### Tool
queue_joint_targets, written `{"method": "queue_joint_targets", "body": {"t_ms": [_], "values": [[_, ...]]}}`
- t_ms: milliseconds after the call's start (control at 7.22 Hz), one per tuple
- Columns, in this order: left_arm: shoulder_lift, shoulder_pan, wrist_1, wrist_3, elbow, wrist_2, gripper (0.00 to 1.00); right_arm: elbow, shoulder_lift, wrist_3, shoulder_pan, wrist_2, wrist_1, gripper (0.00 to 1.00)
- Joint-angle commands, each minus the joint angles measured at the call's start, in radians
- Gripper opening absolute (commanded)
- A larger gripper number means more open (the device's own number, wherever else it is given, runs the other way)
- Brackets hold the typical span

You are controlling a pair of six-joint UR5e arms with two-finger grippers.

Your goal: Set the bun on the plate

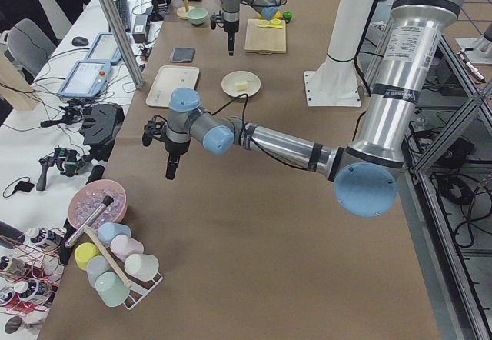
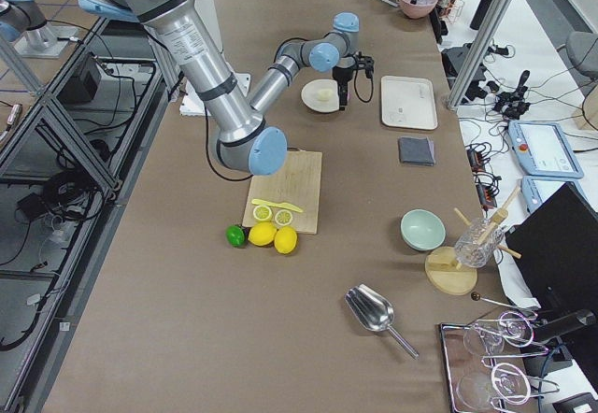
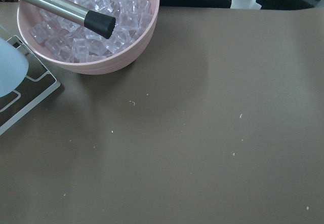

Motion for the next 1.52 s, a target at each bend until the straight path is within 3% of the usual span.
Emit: {"method": "queue_joint_targets", "body": {"t_ms": [0, 138, 415, 692, 969, 1385], "values": [[0.048, -0.171, 0.129, 0.325, -0.007, -0.088, 0.98, 0.172, -0.288, -0.331, 0.232, 0.152, -0.038, 1.0], [0.083, -0.222, 0.154, 0.348, -0.008, -0.166, 0.98, 0.194, -0.403, -0.471, 0.32, 0.192, -0.03, 1.0], [0.172, -0.284, 0.154, 0.348, -0.057, -0.202, 0.98, 0.177, -0.583, -0.721, 0.554, 0.289, -0.029, 1.0], [0.238, -0.284, 0.143, 0.349, -0.102, -0.203, 0.98, 0.083, -0.648, -0.994, 0.756, 0.292, -0.029, 1.0], [0.24, -0.282, 0.142, 0.349, -0.09, -0.203, 0.98, 0.097, -0.708, -1.016, 0.804, 0.295, -0.027, 1.0], [0.239, -0.281, 0.143, 0.348, -0.094, -0.203, 0.98, 0.085, -0.716, -1.002, 0.806, 0.288, -0.029, 1.0]]}}
